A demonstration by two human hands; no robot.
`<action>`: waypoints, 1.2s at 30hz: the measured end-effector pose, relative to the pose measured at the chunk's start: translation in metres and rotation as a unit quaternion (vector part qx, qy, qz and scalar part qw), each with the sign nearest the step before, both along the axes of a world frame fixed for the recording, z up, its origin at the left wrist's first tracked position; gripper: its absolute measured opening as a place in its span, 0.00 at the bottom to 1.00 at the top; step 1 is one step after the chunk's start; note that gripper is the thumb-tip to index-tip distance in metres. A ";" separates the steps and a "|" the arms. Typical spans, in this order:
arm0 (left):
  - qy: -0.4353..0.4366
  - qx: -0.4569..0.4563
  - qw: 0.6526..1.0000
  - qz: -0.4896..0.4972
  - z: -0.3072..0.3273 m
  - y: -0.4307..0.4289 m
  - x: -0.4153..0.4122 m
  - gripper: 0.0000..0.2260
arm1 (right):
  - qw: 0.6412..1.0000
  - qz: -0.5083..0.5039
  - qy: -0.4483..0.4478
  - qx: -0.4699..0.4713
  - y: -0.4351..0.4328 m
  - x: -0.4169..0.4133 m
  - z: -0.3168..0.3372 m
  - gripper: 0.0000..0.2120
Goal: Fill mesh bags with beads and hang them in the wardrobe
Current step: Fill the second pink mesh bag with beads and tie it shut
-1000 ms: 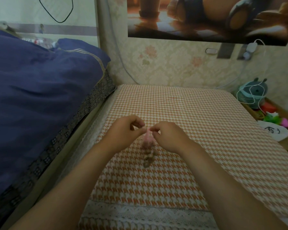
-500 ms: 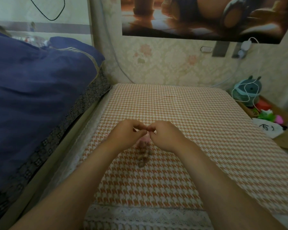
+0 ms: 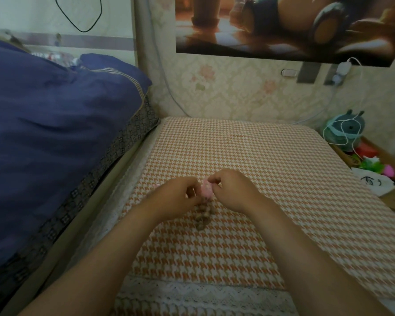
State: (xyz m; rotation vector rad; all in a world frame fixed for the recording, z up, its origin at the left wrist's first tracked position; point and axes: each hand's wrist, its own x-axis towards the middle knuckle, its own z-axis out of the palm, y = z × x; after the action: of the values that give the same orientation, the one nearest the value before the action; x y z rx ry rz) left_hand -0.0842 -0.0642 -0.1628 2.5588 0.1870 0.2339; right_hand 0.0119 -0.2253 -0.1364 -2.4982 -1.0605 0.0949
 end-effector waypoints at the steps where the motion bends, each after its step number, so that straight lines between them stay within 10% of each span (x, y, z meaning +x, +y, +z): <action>1: 0.024 0.024 0.999 -0.014 -0.003 0.001 -0.003 0.01 | 1.000 0.000 0.001 0.001 0.000 -0.001 0.000 0.15; 15: 0.105 0.080 0.990 -0.051 -0.013 -0.007 0.003 0.08 | 1.000 0.003 -0.003 -0.005 -0.001 -0.002 -0.002 0.17; 25: -0.118 -0.078 0.989 0.032 0.017 -0.007 0.012 0.04 | 1.000 0.004 0.008 -0.004 0.001 0.000 -0.001 0.14; 36: -0.090 0.043 0.992 0.078 0.001 -0.012 0.039 0.07 | 0.999 0.009 0.048 -0.005 -0.004 0.007 0.000 0.13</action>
State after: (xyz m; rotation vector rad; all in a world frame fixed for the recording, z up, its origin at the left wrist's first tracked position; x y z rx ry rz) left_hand -0.0455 -0.0762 -0.1620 2.5930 0.3149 0.5420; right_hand 0.0193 -0.2294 -0.1365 -2.4674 -1.0448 0.2247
